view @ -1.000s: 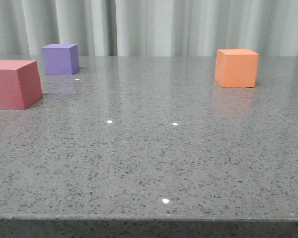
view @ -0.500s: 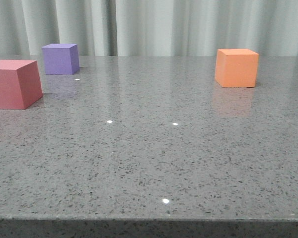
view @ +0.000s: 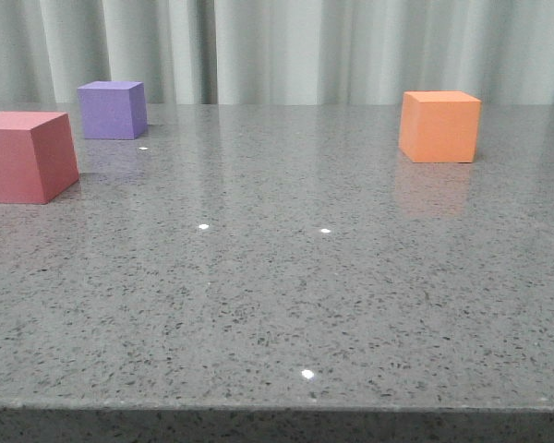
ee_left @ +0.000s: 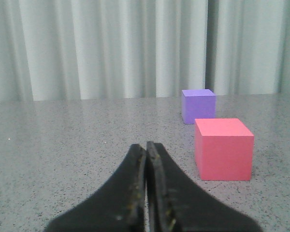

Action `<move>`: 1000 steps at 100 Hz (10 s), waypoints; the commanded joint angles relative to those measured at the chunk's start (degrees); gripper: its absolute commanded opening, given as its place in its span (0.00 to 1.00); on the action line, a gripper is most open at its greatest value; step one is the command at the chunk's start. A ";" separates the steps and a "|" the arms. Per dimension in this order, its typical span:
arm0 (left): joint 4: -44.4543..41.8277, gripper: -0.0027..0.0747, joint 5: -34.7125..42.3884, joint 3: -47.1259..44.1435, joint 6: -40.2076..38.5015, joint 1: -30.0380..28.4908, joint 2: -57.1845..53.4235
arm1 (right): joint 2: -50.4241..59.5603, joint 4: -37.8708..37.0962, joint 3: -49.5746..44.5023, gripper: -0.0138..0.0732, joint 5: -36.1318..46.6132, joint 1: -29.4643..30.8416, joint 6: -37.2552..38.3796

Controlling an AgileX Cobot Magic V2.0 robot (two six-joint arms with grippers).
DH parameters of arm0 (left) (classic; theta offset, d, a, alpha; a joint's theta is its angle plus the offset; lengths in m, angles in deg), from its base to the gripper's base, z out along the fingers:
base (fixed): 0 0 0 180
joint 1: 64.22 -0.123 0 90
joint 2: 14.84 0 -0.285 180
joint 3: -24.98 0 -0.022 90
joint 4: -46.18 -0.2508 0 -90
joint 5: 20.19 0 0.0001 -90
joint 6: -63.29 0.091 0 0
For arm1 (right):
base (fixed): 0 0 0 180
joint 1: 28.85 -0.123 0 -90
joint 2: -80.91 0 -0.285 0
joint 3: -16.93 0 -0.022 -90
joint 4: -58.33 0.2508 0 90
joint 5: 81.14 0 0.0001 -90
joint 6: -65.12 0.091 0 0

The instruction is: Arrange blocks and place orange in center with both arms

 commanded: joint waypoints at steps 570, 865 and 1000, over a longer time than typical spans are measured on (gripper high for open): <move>0.02 0.01 4.25 -2.38 0.02 -0.03 -1.78 | -34.52 -13.81 35.41 0.85 10.85 0.01 2.65; 5.21 0.01 -36.15 51.89 0.02 -0.03 46.16 | 16.13 -10.17 -17.07 0.08 39.54 1.88 3.18; 12.85 0.84 -39.38 68.33 -1.69 12.33 64.90 | 16.13 -10.17 -17.07 0.08 39.54 1.88 3.18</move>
